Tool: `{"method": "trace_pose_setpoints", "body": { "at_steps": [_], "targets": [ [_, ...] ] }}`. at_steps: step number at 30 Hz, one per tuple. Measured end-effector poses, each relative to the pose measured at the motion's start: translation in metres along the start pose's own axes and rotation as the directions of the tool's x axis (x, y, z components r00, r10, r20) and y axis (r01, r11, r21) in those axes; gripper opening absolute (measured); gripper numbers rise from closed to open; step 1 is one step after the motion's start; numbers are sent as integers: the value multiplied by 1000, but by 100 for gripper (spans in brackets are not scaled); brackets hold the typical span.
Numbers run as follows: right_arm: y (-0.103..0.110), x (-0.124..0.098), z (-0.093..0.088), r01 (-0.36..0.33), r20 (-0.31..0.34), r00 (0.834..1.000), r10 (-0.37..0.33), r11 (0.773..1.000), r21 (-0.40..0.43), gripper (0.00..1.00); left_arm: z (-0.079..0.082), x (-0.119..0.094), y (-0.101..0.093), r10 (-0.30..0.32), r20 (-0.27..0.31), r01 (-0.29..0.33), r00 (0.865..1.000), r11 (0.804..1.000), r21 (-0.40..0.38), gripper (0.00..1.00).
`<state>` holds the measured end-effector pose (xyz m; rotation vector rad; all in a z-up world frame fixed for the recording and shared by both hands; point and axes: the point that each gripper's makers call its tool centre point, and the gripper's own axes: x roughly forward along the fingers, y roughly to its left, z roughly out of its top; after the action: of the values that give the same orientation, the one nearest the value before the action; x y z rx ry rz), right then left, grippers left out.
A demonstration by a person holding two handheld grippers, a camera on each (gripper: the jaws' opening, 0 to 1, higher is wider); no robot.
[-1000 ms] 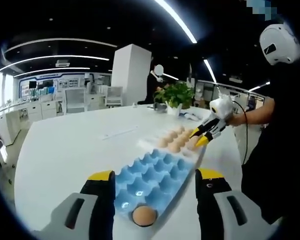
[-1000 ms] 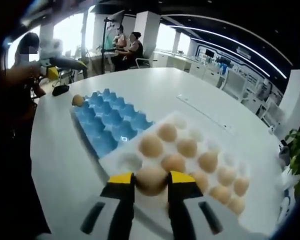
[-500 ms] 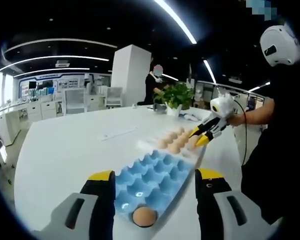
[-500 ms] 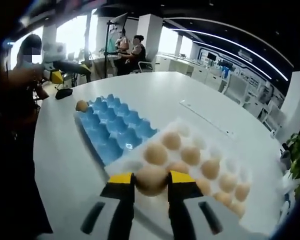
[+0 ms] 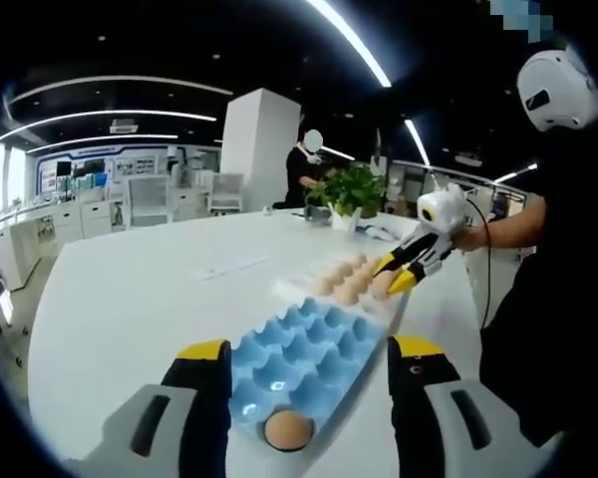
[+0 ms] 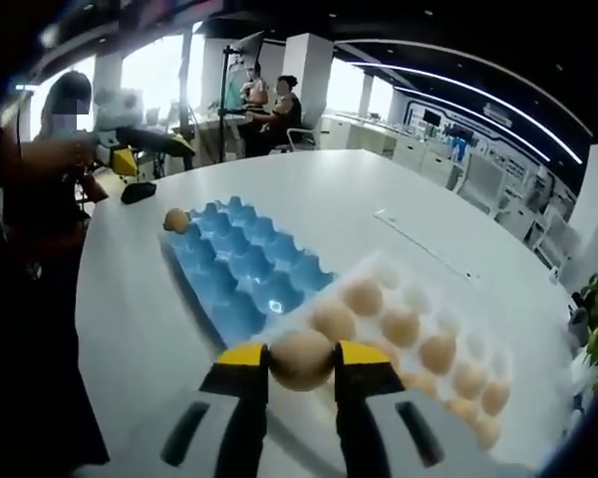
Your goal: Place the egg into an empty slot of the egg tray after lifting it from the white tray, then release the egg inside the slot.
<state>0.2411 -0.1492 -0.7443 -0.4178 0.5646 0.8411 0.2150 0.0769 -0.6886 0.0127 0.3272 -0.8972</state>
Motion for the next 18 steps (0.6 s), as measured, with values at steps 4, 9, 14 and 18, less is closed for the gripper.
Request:
{"method": "trace_pose_setpoints", "body": {
  "at_steps": [4, 9, 14, 18],
  "targets": [
    [8, 5, 4, -27, 3, 1000, 27, 1000, -5, 25, 2, -1, 1, 4, 6, -4, 1000, 1000, 3, 64],
    [18, 13, 13, -50, 20, 999, 50, 998, -23, 25, 2, -2, 1, 5, 6, -5, 1000, 1000, 4, 64],
    [27, 19, 20, -81, 26, 996, 81, 996, -30, 25, 2, -4, 2, 6, 10, -6, 1000, 1000, 3, 64],
    [33, 23, 24, -97, 34, 995, 98, 995, -36, 25, 1, -6, 3, 11, 12, -11, 1000, 1000, 3, 64]
  ]
}}
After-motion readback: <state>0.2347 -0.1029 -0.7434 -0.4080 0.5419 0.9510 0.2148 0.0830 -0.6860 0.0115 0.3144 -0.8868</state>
